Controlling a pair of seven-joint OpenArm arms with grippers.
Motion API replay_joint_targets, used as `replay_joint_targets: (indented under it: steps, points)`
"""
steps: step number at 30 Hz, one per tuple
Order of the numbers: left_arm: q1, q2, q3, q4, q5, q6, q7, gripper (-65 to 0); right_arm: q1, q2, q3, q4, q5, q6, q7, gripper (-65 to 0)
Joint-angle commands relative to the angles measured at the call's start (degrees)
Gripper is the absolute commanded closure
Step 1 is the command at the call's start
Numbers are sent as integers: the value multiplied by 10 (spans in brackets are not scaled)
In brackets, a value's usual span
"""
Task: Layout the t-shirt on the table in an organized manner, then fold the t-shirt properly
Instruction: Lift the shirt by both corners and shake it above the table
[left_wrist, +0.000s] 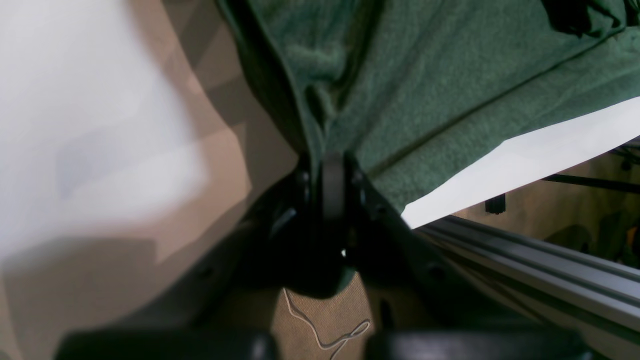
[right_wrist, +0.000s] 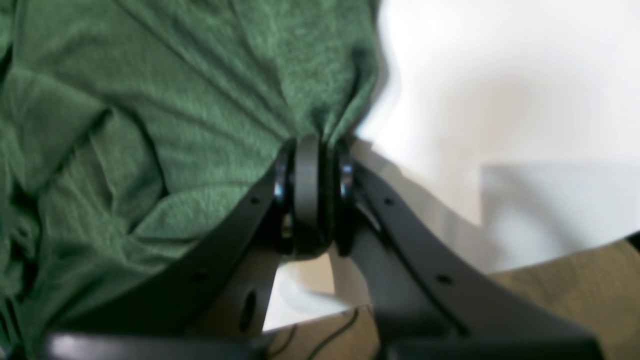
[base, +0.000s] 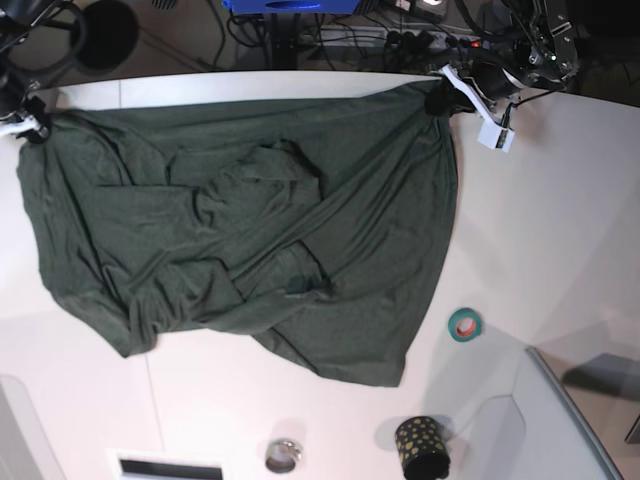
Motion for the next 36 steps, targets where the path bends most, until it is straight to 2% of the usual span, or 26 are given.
replay_joint_targets:
  steps: [1,4,7,9,12,14,21,34,36]
  points:
    - [5,-5,-1,4,16,8,15,0,1,14,3,7,-4,-3,-5,-45]
    - [5,-5,-1,4,16,8,15,0,1,15,5,9,-4,-3,-6,-21]
    - [5,-5,-1,4,16,8,15,0,0,19,1,8,-3,-3,-10,-69]
    - [5,-5,-1,4,16,8,15,0,1,19,1,9,0,2,-25,-174]
    - [5,-5,-1,3,16,8,15,0,3,17,5,9,0,48,-32,-344]
    - [5,-5,-1,3,16,8,15,0,5,17,5,4,0,53,-31,-414]
    - [4,-5,-1,3,16,8,15,0,32,19,1,-44,0,53,-31,-410]
    - [3,-5,0,2,17,8,15,0,15,10,-20,-50,-2,53,-33,-408]
    - [2,-5,1,2,17,8,15,0,15,10,-18,-50,-3,53,-32,-386]
